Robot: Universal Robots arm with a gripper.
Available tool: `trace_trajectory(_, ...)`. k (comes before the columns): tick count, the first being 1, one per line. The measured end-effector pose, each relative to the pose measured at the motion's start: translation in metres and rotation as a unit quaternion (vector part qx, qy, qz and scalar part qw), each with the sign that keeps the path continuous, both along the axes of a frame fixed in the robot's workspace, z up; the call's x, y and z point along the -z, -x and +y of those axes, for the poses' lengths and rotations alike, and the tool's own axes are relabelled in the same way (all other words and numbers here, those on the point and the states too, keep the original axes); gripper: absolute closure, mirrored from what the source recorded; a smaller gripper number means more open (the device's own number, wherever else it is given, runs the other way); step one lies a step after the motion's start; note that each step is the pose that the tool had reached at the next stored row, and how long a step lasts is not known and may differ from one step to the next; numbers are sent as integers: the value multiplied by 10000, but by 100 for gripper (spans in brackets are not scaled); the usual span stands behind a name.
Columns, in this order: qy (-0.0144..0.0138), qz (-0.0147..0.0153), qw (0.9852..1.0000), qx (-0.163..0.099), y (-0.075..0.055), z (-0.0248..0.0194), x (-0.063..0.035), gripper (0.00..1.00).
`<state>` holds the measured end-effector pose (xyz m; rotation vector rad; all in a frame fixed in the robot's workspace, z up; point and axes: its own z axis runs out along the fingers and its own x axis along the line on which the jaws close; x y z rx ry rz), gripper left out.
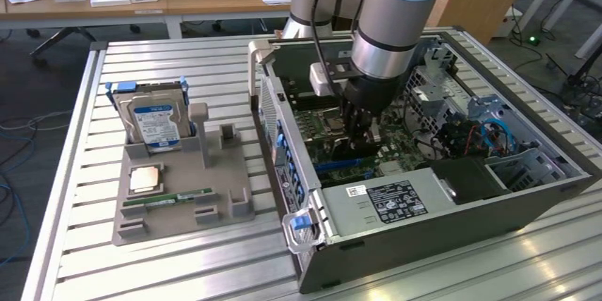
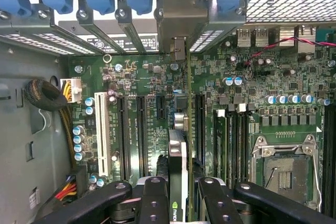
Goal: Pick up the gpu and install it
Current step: 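Insert the gpu into the slot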
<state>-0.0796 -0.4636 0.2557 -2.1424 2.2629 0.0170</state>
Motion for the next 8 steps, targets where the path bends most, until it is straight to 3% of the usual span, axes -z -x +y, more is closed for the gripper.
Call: trace_trajectory(8,-1,0,10000,0,11,0,9,73)
